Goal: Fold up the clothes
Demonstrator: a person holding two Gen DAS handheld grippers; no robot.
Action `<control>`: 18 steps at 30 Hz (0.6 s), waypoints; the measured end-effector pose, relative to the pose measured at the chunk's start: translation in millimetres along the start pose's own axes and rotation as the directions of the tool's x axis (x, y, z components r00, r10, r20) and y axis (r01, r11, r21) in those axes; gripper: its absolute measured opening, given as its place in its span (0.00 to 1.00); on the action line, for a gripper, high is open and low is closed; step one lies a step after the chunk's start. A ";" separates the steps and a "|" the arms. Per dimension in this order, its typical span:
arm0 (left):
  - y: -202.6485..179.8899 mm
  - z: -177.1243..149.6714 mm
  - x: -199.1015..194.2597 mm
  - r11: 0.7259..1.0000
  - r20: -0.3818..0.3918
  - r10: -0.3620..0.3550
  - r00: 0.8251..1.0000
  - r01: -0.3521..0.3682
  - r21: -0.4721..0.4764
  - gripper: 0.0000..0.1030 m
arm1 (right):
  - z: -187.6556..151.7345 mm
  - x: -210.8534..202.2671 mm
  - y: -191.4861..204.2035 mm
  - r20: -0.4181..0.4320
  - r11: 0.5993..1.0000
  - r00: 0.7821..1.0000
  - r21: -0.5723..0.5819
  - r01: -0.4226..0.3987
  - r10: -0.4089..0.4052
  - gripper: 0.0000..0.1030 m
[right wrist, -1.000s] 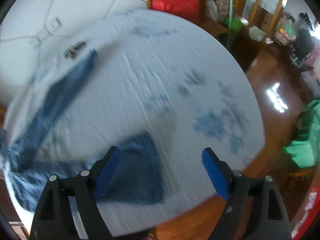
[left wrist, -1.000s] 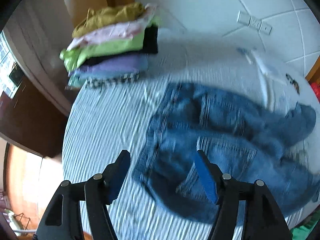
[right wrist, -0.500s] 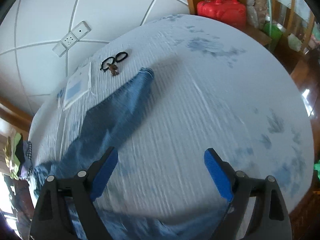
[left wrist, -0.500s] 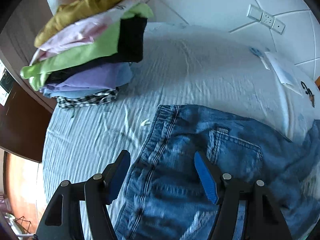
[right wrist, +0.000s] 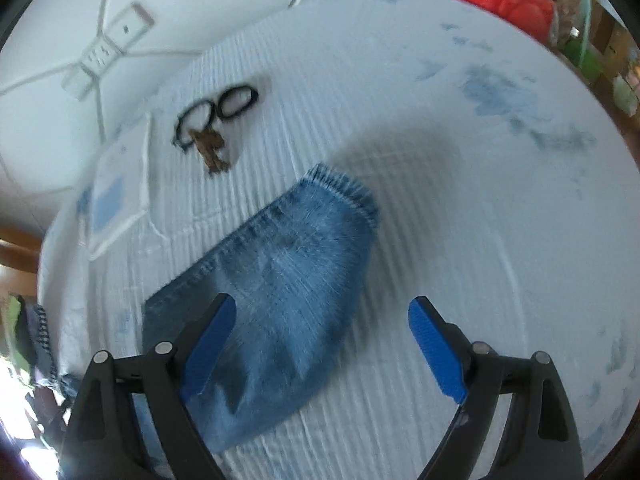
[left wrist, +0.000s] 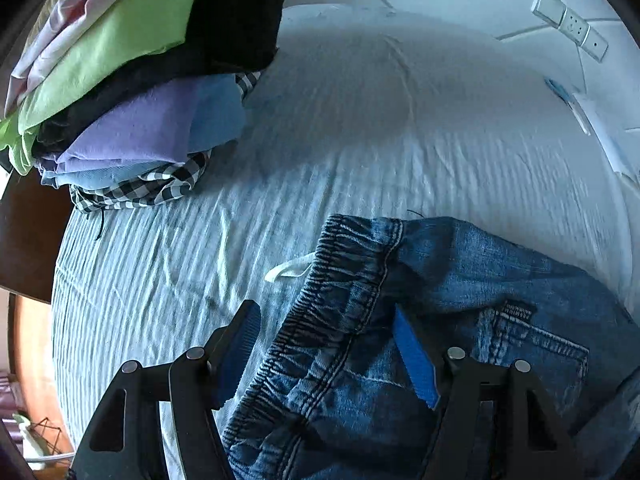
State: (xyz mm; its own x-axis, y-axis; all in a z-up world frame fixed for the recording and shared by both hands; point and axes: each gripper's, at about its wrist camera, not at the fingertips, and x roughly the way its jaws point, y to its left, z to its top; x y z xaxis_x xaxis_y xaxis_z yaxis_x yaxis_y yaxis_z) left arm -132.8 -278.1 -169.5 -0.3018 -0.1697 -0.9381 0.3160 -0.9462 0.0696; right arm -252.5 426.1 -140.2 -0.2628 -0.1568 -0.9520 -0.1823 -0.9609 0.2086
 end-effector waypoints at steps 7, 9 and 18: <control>7.8 -6.5 2.7 0.994 0.019 -0.098 0.995 0.099 -0.044 0.40 | -9.6 23.2 53.1 0.033 0.964 0.986 -0.206 0.167 -0.164 0.08; -16.9 -8.0 -8.4 0.999 0.046 -0.005 0.999 0.003 0.037 0.26 | -13.6 -3.4 59.0 0.130 0.949 0.974 -0.230 0.214 -0.188 0.08; -34.5 24.7 -123.5 0.995 0.417 0.101 0.903 -0.088 -0.050 0.26 | -18.1 -176.0 6.4 0.473 0.969 0.865 -0.085 0.233 -0.166 0.05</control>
State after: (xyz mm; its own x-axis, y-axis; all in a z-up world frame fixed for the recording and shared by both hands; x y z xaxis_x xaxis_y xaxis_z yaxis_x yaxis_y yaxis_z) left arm -128.6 -231.3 -47.7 -0.6159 -0.3636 -0.6989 0.3861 -0.9126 0.1345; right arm -190.3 443.4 24.6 -0.6448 0.1321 -0.7529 -0.1570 -0.9868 -0.0387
